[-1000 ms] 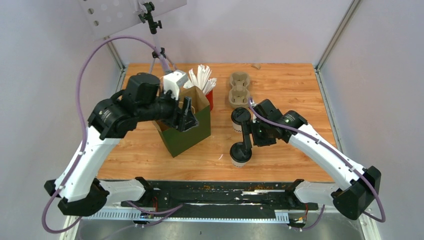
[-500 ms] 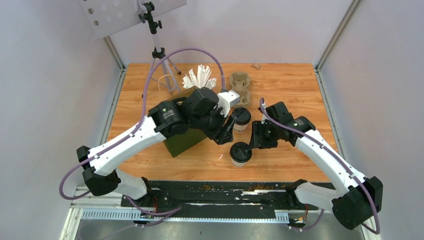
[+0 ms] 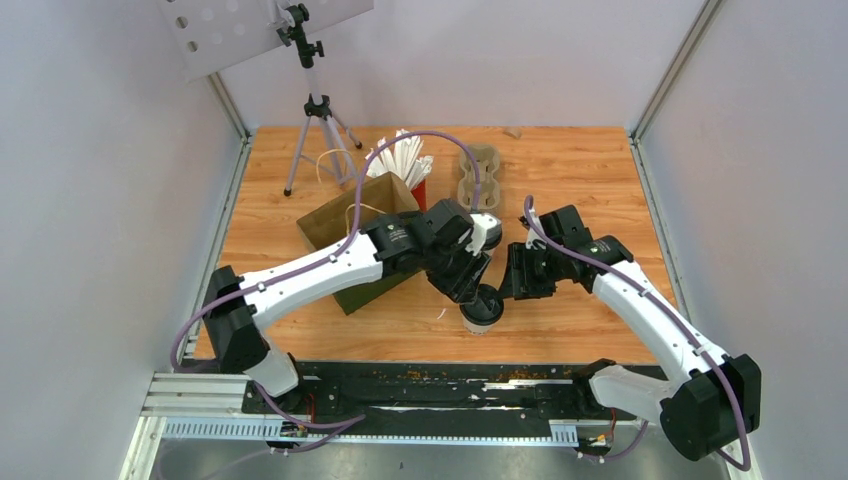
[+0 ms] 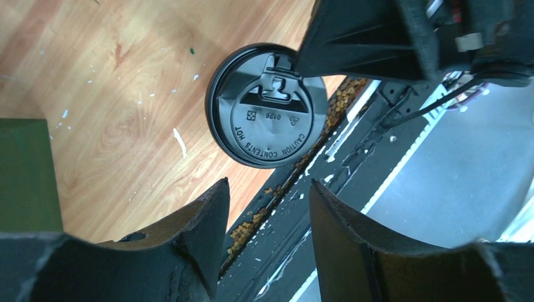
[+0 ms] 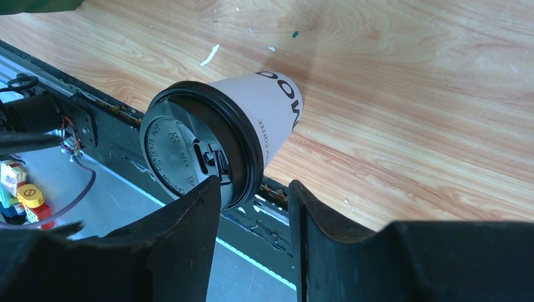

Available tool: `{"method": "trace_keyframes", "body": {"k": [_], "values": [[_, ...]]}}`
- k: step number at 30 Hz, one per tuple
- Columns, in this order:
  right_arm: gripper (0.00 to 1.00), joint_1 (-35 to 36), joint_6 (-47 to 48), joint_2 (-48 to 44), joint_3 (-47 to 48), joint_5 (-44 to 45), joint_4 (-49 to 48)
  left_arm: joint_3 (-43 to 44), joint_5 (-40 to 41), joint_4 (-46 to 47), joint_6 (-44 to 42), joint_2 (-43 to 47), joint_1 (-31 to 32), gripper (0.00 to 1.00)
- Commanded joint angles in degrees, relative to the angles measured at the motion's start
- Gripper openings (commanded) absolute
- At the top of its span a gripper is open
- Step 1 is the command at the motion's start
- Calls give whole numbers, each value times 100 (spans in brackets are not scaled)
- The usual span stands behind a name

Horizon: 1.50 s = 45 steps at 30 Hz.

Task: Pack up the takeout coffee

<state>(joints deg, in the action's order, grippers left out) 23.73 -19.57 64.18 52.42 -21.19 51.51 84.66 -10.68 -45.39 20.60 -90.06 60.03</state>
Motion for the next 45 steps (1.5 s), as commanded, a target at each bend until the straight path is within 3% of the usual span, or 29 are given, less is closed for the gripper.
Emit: {"method": "trace_keyframes", "body": {"k": [1,8,20,35,38,45], "values": [[43,-43,101,-133,-57,-296,-214,-132,-114,374,-161,-198,27,55],[42,-47,9,-204,-263,-517,-295,-397,-138,708,-266,-412,34,45],[27,-50,30,-141,-335,-565,-351,-588,-314,934,-232,-649,28,31],[25,-52,-5,-366,-932,-484,-520,-1112,-242,990,-197,-639,43,29],[28,-64,116,-337,-767,-408,-497,-890,-204,791,-189,-572,40,29],[46,-249,388,-16,152,-385,-172,-726,-211,678,26,-424,36,34]]}}
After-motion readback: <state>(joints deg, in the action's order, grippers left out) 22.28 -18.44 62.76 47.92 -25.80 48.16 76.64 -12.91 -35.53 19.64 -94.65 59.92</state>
